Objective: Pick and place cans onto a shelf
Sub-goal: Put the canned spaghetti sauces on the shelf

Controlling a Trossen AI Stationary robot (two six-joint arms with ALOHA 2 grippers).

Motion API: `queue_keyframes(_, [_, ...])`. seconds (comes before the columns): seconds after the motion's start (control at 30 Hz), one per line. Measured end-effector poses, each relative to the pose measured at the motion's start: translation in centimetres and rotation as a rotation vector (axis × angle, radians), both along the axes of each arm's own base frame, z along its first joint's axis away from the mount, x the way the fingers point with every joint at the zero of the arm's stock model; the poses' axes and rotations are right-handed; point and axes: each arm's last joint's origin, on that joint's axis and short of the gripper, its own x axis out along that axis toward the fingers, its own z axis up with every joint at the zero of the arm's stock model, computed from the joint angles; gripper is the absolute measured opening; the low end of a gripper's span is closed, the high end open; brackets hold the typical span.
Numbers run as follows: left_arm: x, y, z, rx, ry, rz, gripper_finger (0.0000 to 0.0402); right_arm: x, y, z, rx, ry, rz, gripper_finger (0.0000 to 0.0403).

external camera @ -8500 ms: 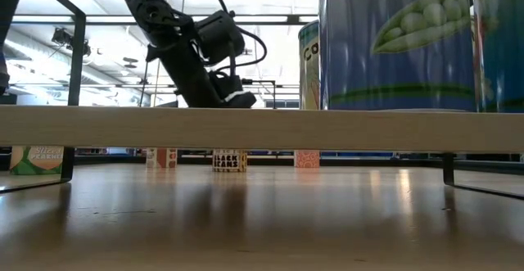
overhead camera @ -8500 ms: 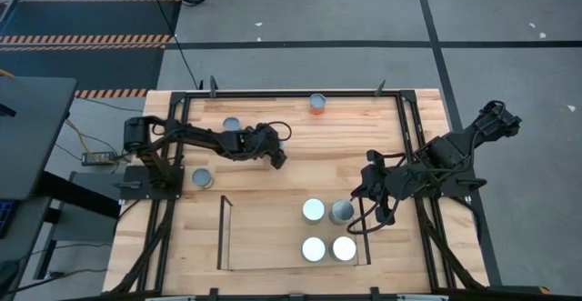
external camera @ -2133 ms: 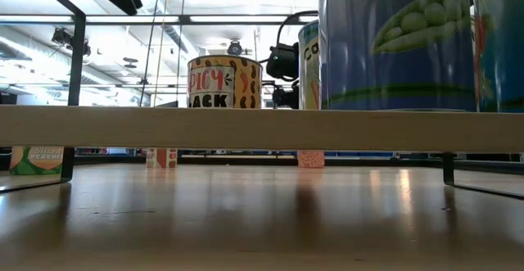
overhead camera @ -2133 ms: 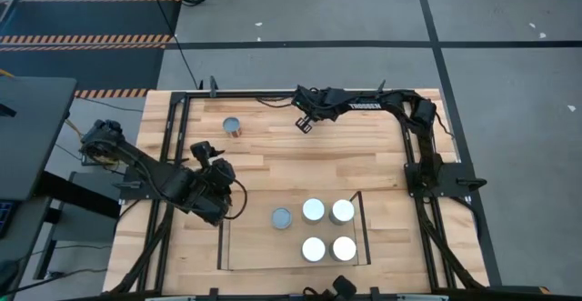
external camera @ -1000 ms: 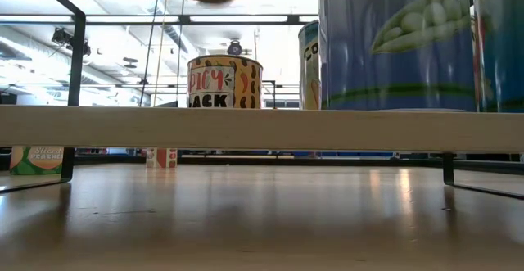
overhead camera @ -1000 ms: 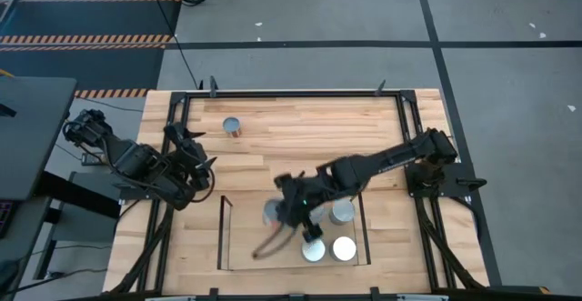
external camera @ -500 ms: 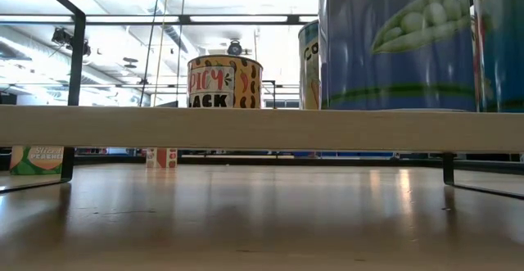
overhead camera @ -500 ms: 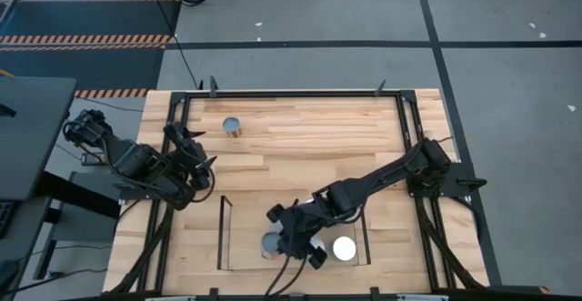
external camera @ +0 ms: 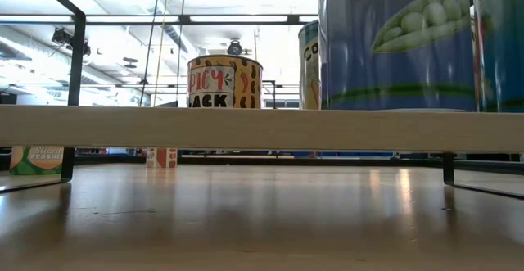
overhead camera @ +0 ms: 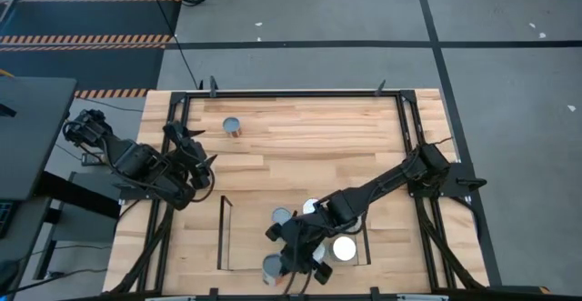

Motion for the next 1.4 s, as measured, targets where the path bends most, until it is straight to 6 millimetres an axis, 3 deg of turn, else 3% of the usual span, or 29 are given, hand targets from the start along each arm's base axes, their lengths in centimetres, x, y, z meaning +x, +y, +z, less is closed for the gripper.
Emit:
queue_keyframes(0.23, [0.0, 0.0, 0.0, -0.001, -0.002, 0.001, 0.0352, 0.3, 1.9, 0.6, 0.088, -0.100, -0.009, 0.0009])
queue_keyframes(0.4, [0.0, 0.0, 0.0, -0.010, 0.005, -0.002, 0.0352, 1.5, 2.3, -1.0, 0.062, -0.028, -0.090, 0.0009])
queue_keyframes(0.57, [0.0, 0.0, 0.0, -0.023, 0.000, 0.005, 0.0352, 2.4, 3.0, -0.3, 0.033, 0.063, -0.168, 0.0009])
queue_keyframes(0.8, [0.0, 0.0, -0.1, -0.032, 0.000, 0.008, 0.0352, 2.0, 2.7, 0.7, -0.056, 0.206, -0.315, 0.0009])
queue_keyframes(1.23, [0.0, 0.0, -0.1, -0.036, -0.002, 0.009, 0.0352, 1.5, 1.8, -2.1, -0.151, 0.356, -0.451, 0.0009])
queue_keyframes(1.4, [0.0, 0.0, -0.1, -0.035, -0.002, 0.009, 0.0352, 1.7, 1.4, -4.1, -0.178, 0.391, -0.463, 0.0009])
